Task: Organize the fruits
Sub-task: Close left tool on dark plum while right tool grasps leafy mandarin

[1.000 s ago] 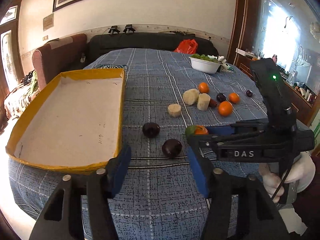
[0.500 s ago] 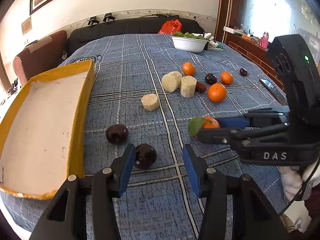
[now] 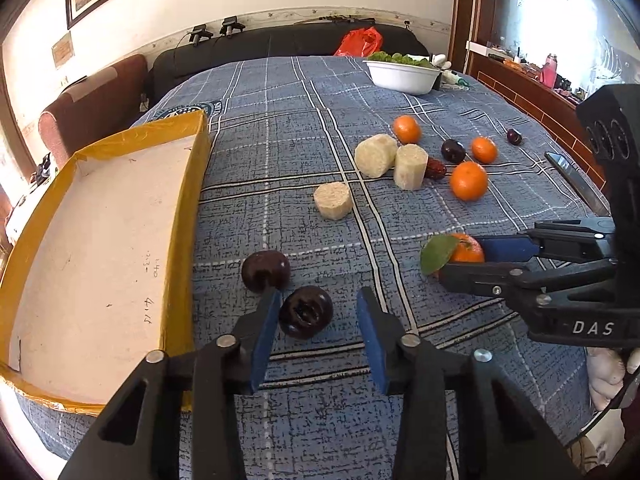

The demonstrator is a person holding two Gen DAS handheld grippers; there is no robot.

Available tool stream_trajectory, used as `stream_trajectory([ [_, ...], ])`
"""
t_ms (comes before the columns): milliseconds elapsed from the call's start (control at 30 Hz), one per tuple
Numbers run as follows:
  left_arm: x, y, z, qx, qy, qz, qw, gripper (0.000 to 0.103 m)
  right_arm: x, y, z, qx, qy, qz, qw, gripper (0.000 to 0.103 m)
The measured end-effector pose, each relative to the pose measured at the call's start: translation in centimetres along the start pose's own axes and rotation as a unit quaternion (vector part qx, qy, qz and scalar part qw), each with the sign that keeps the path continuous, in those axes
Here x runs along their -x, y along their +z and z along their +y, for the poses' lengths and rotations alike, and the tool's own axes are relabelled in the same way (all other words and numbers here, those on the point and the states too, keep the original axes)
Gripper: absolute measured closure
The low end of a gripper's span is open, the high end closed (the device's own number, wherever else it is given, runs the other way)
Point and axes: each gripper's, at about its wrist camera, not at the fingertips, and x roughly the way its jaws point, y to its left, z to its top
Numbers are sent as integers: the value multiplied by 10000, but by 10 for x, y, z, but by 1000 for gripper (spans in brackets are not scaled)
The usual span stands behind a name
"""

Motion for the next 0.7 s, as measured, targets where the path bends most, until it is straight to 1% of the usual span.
stream_trajectory([
  [133,-12,-5,-2,37,-9,188,9998,62,-1,0,1,48,1,-3,10000,56],
  [167,-11,-5,-3,30,37,117,9999,62,-1,0,1,70,-15,-8,10000,55],
  [300,-12,-4,-5,122,84,57,9999,62,-2,-1,2,125,-51,-8,9999,53],
  [433,-12,-8,-9,137,185,-144,9996,61,-6,-1,5,206,-72,40,9998,52],
  [500,-12,-7,-8,168,186,-145,9996,60,-6,-1,6,246,-118,32,9996,52],
  [567,-13,-7,-7,221,213,-140,9994,57,-7,-1,7,263,-156,19,9995,52],
  [700,-13,-8,-6,265,241,-148,9992,55,-8,0,7,278,-229,13,9993,52],
])
